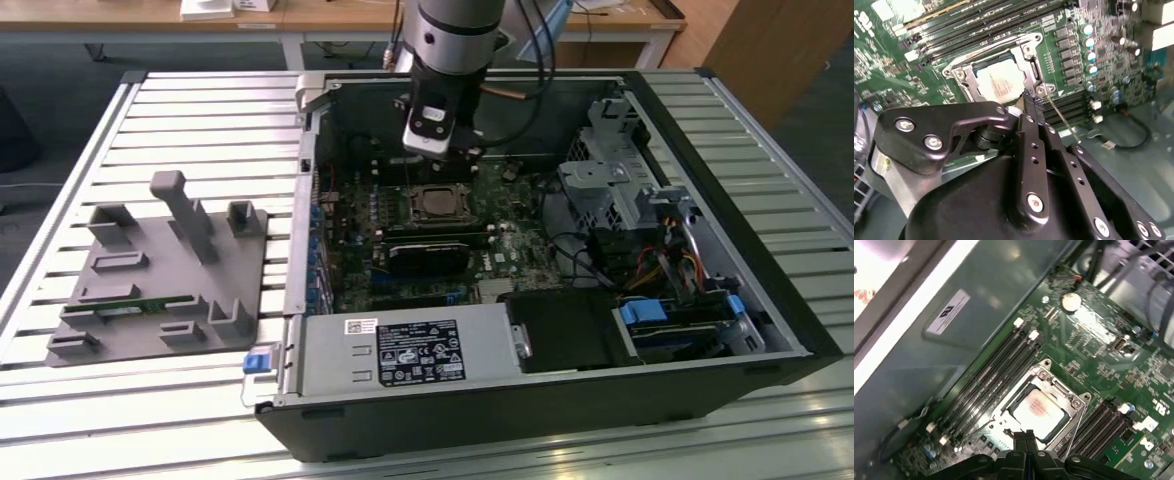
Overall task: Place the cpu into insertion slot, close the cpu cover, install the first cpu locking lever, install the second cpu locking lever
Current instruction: 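Install the first cpu locking lever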
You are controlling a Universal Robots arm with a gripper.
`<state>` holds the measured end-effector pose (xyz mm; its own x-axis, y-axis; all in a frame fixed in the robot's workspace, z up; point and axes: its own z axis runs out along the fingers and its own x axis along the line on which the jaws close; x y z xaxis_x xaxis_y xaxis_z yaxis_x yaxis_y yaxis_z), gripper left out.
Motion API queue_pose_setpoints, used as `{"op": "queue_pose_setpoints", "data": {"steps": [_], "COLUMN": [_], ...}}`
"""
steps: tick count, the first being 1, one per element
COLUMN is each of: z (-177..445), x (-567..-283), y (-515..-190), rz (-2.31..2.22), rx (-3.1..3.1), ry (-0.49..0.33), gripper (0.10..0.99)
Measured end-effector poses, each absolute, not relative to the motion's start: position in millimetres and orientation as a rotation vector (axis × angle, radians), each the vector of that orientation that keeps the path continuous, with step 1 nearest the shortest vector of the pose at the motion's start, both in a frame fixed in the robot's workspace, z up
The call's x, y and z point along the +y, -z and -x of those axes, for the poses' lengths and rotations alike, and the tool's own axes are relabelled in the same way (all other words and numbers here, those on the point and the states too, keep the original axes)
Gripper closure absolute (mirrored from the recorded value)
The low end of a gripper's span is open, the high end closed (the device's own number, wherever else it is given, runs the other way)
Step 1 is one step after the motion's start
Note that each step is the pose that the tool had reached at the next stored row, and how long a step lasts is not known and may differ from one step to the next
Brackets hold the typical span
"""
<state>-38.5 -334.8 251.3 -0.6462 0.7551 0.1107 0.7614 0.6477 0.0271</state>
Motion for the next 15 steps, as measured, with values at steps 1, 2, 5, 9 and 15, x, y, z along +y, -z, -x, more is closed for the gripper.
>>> {"op": "queue_pose_setpoints", "data": {"steps": [1, 2, 5, 9, 15], "z": [38.5, 38.5, 38.5, 38.5, 38.5], "x": [-334.8, -334.8, -334.8, -334.8, -334.8], "y": [-251.3, -251.3, -251.2, -251.1, -251.1], "rz": [1.253, 1.226, 1.149, 1.044, 0.888], "rx": [-2.78, -2.792, -2.822, -2.861, -2.91], "ry": [0.107, 0.106, 0.102, 0.097, 0.089], "gripper": [0.969, 0.969, 0.969, 0.969, 0.969]}}
